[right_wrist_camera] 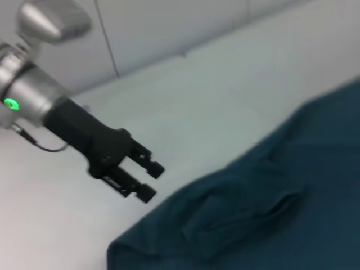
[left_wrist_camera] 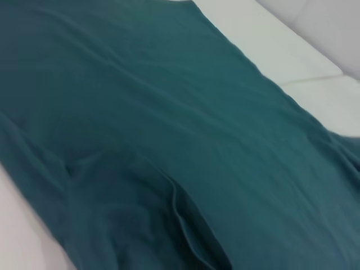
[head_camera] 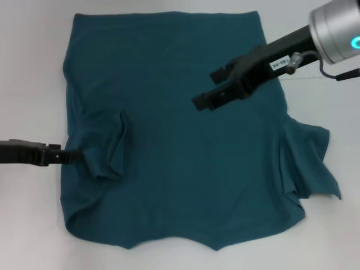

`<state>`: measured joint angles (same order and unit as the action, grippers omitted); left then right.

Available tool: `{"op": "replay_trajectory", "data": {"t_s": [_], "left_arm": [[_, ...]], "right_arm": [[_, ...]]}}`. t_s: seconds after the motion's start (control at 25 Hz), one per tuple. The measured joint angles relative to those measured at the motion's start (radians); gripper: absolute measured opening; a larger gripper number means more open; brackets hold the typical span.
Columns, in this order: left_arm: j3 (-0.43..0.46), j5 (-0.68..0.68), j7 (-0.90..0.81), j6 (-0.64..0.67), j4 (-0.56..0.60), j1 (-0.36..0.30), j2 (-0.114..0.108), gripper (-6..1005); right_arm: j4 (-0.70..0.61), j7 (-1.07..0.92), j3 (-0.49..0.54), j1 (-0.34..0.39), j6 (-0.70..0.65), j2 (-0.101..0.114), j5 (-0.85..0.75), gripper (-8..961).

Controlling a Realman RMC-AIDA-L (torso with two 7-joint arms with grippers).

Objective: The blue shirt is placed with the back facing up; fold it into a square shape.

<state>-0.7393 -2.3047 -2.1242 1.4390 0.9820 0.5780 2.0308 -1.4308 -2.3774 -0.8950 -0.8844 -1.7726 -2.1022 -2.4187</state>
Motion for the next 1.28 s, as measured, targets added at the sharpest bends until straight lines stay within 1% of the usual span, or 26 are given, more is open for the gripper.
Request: {"op": "replay_trajectory", "data": {"t_s": [0.12, 0.32, 0.4, 0.56, 0.6, 0.64, 0.72, 0.88, 1.0, 1.28], "left_arm": [[-0.015, -0.004, 0.031, -0.002, -0.030, 0.008, -0.002, 681], [-0.076, -0.051, 0.045, -0.062, -0.080, 0.054, 0.002, 679], [-0.118, -0.089, 0.044, -0.099, -0.093, 0.077, 0.009, 677], [-0.214, -0.184, 0.021, -0.200, -0.109, 0.132, 0.038, 668], [-0.222, -0.201, 0.015, -0.214, -0.111, 0.140, 0.042, 664], [-0.227, -0.216, 0.010, -0.224, -0.117, 0.149, 0.045, 661], [-0.239, -0.280, -0.009, -0.263, -0.153, 0.187, 0.054, 655], [-0.233, -0.318, -0.022, -0.293, -0.227, 0.241, 0.054, 643], [-0.229, -0.315, -0.040, -0.287, -0.236, 0.255, 0.055, 633], [-0.230, -0.310, -0.091, -0.266, -0.246, 0.275, 0.068, 611]], "right_arm": [[0.015, -0.027, -0.022, -0.009, 0.001, -0.002, -0.028, 838], [0.092, -0.050, -0.037, -0.003, 0.008, 0.005, -0.032, 841], [0.110, -0.058, -0.033, 0.001, 0.009, 0.008, -0.032, 841], [0.118, -0.067, -0.034, 0.021, 0.021, 0.010, -0.032, 840], [0.118, -0.067, -0.035, 0.025, 0.025, 0.010, -0.031, 839], [0.119, -0.068, -0.037, 0.031, 0.032, 0.010, -0.031, 839], [0.126, -0.068, -0.039, 0.041, 0.045, 0.010, -0.027, 838], [0.155, -0.063, -0.041, 0.053, 0.069, 0.010, -0.026, 836], [0.168, -0.059, -0.042, 0.059, 0.080, 0.010, -0.026, 835], [0.170, -0.048, -0.043, 0.066, 0.090, 0.011, -0.026, 834]]}}
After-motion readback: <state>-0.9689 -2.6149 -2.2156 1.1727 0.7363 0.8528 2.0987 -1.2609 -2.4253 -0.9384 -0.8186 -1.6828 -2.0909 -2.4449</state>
